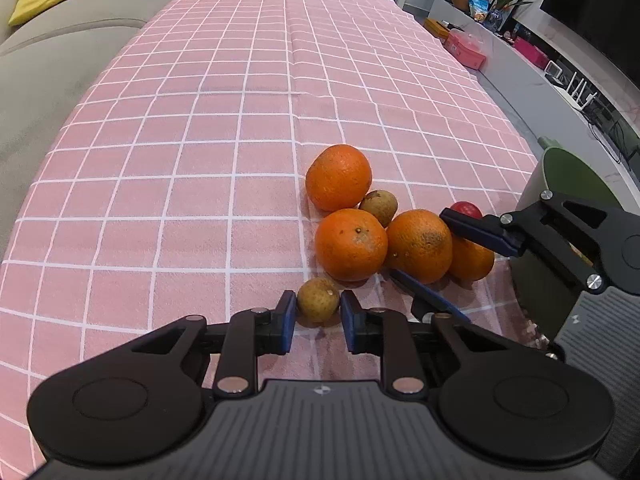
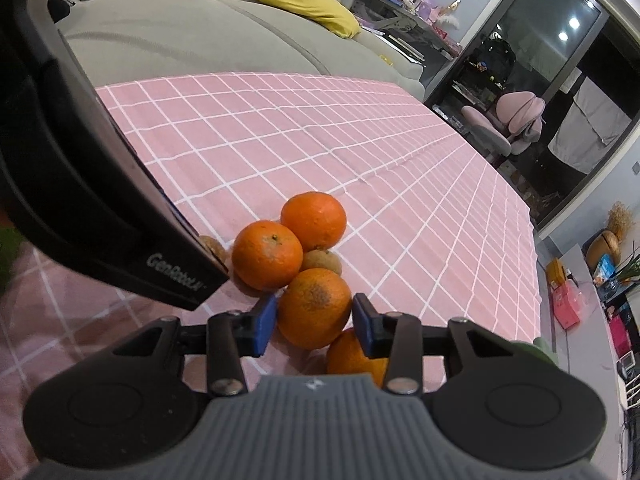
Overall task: Organize fruits
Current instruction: 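Grasp a small brown fruit with the left tool while the right tool grasps an orange, then carry the brown fruit and orange into the colander and open both tools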
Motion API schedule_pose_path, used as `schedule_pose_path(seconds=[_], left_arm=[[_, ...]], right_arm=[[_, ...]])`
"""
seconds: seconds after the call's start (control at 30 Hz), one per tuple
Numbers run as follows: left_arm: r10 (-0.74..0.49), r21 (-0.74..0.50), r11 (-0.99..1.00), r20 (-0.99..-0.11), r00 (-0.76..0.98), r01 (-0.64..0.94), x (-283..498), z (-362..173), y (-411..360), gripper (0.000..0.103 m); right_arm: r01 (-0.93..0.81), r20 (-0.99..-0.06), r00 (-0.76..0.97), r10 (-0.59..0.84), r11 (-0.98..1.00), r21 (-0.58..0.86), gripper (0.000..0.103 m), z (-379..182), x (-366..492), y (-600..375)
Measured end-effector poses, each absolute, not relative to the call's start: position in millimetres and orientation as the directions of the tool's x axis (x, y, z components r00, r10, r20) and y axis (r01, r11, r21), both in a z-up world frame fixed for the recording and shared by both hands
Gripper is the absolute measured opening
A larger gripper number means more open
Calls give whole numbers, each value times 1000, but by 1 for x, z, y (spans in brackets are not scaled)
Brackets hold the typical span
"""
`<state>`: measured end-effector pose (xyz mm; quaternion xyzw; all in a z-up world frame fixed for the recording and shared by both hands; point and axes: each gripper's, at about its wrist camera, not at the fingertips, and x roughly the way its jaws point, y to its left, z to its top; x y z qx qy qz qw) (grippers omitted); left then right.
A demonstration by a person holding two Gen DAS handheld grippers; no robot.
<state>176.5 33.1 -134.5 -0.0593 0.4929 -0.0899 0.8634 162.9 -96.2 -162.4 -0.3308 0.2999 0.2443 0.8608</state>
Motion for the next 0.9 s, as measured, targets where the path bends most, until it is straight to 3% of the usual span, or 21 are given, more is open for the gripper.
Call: schedule_pose_path(seconds=[0.37, 0.7, 0.9], left_arm=[[-189, -182, 981, -831, 523, 65, 170, -114, 39, 26], [-234, -222, 971, -782, 577, 93, 155, -71, 30, 26], [-305, -255, 952, -751, 585, 170, 151, -44, 5, 26]], right_arm=[[-621, -671, 711, 211, 635, -459, 38, -160, 154, -95], [-606, -621, 739, 261, 660, -444, 38, -111, 116, -110], [-567, -622, 739, 259, 738, -366, 38, -76, 99, -143]])
